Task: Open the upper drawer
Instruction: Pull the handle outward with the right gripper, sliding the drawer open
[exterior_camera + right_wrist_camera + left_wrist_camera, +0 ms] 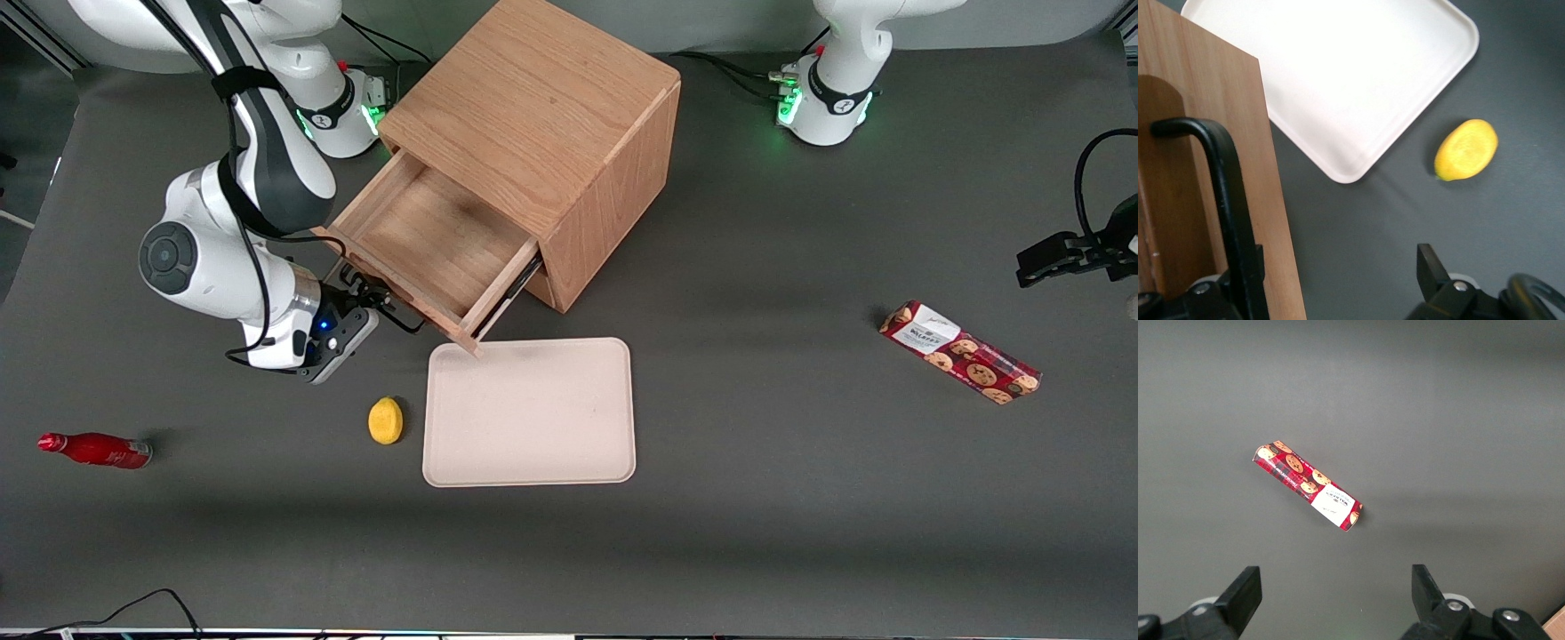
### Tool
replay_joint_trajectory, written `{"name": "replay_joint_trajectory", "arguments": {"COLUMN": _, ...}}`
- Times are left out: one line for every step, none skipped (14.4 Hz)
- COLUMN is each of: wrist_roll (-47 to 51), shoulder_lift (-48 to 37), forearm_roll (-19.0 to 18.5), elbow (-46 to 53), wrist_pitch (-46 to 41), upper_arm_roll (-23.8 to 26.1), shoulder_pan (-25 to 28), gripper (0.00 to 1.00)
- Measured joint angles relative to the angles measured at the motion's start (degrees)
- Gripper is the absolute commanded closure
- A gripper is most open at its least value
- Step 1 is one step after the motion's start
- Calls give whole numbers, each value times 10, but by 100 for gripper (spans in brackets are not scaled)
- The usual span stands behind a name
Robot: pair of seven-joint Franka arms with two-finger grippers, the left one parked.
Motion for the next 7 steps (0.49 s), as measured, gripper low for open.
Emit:
{"name": "replay_joint_trajectory", "arguments": {"wrist_roll": -1, "shoulder_lift": 2, "forearm_roll": -1, "elbow": 3, "wrist_pitch": 2, "upper_arm_roll": -5, "shoulder_pan": 0, "gripper": 0}}
{"name": "replay_joint_trajectory", "arguments": {"wrist_roll": -1, "shoulder_lift": 4, "forearm_roll": -3, "elbow": 6, "wrist_pitch": 4, "upper_arm_roll": -10, "shoulder_pan": 0, "gripper": 0}}
{"name": "replay_joint_trajectory", "arguments": {"wrist_roll": -1, "shoulder_lift": 7, "forearm_roll": -6, "elbow": 10, "wrist_pitch": 6, "upper_arm_roll": -12, "shoulder_pan": 0, "gripper": 0}}
{"name": "replay_joint_trajectory", "arguments": {"wrist_roll": -1, "shoulder_lift": 10, "forearm_roll": -9, "elbow": 14, "wrist_pitch": 8, "upper_arm_roll": -15, "shoulder_pan": 0, "gripper": 0}}
{"name": "replay_joint_trajectory", "arguments": {"wrist_roll": -1, "shoulder_lift": 12, "forearm_roll": -10, "elbow": 18, "wrist_pitch": 10, "upper_arm_roll": -19, "shoulder_pan": 0, "gripper": 0}}
{"name": "replay_joint_trajectory", "arguments": {"wrist_roll": -1, "shoulder_lift": 15, "forearm_roll": -11, "elbow": 21, "wrist_pitch": 11, "upper_arm_roll": -23, "shoulder_pan": 0, "gripper": 0}}
{"name": "replay_joint_trajectory", "arguments": {"wrist_roll": -2, "shoulder_lift": 17, "forearm_roll": -11, "elbow": 24, "wrist_pitch": 12, "upper_arm_roll": -27, "shoulder_pan": 0, "gripper": 0}}
